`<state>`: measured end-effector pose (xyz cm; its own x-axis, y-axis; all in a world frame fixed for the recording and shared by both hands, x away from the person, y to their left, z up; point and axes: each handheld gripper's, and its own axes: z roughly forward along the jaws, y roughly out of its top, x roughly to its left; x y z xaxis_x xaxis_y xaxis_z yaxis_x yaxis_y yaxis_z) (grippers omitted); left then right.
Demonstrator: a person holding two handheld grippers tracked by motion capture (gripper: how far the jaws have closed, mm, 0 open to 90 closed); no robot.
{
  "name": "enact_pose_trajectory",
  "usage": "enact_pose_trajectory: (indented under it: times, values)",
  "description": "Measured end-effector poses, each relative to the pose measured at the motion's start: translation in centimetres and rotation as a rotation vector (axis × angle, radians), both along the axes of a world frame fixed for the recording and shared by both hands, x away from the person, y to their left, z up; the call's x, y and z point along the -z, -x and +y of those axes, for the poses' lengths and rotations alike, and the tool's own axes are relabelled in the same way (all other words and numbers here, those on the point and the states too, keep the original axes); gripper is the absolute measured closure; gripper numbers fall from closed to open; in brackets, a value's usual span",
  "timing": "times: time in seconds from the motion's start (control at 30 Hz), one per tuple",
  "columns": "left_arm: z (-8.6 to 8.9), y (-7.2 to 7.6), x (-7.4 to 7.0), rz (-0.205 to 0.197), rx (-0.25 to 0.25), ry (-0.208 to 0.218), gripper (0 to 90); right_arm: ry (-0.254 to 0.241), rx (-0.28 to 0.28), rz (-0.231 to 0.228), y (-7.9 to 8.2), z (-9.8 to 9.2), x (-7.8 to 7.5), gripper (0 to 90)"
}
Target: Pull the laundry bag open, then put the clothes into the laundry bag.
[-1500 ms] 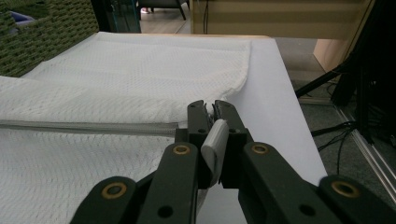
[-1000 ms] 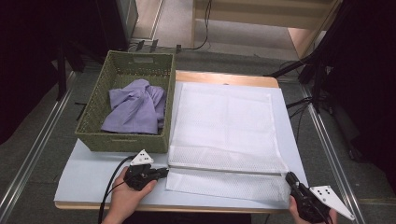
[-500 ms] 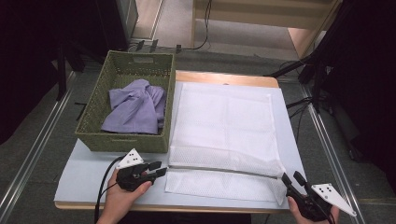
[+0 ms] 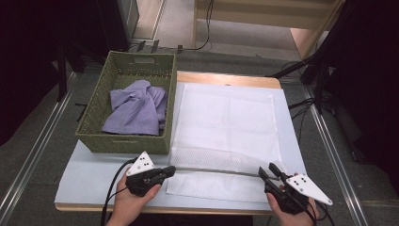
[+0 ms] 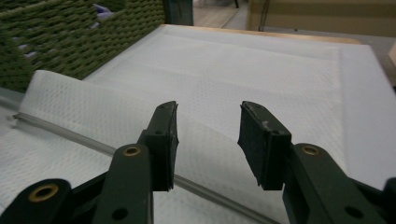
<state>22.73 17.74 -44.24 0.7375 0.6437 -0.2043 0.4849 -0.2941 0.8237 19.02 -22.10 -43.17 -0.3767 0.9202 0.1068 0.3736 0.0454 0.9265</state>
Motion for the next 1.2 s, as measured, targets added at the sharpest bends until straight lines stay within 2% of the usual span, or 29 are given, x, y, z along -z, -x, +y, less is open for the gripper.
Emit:
enact_pose_trajectory:
  times: [0.1, 0.23, 0.3, 0.43, 0.47, 0.53, 0.63, 0.7, 0.8, 1.03, 1.1, 1.2]
  values:
    - [-1.5, 0.1, 0.2, 0.017, 0.038, -0.007, 90.0, 0.002, -0.059, -0.003, -1.0, 1.5, 0.1, 55.7]
    - [-3.9, 0.1, 0.9, 0.033, 0.099, -0.027, 90.0, -0.016, -0.159, 0.093, -3.1, 3.7, 0.2, 54.4]
    - [-5.0, 0.1, 1.5, 0.043, 0.126, -0.04, 90.0, -0.002, -0.181, 0.123, -4.0, 4.7, 0.3, 53.0]
    - [-6.4, 0.2, 2.9, 0.066, 0.153, -0.086, 90.0, -0.01, -0.205, 0.132, -4.9, 5.8, 1.1, 51.8]
    - [-6.5, 0.2, 3.2, 0.072, 0.161, -0.098, 90.0, -0.017, -0.211, 0.135, -4.9, 6.0, 1.5, 51.4]
    - [-6.7, 0.3, 3.8, 0.084, 0.155, -0.118, 90.0, 0.015, -0.239, 0.158, -5.0, 6.4, 2.2, 51.4]
    - [-6.7, 0.2, 3.8, 0.089, 0.156, -0.126, 90.0, 0.023, -0.255, 0.178, -4.8, 6.5, 2.7, 49.6]
    - [-6.6, 0.1, 3.8, 0.104, 0.157, -0.117, 90.0, 0.033, -0.267, 0.189, -4.9, 6.7, 3.0, 47.7]
    - [-6.6, 0.0, 3.9, 0.115, 0.156, -0.106, 90.0, 0.073, -0.292, 0.213, -5.1, 7.4, 3.5, 44.7]
    - [-6.5, -0.1, 4.0, 0.128, 0.159, -0.099, 90.0, 0.154, -0.298, 0.255, -5.5, 8.3, 4.9, 43.5]
    - [-6.5, -0.2, 3.9, 0.132, 0.157, -0.102, 90.0, 0.177, -0.298, 0.268, -5.7, 8.5, 5.3, 45.5]
    - [-6.5, -0.1, 4.0, 0.128, 0.157, -0.099, 90.0, 0.195, -0.294, 0.258, -5.8, 8.5, 5.5, 53.8]
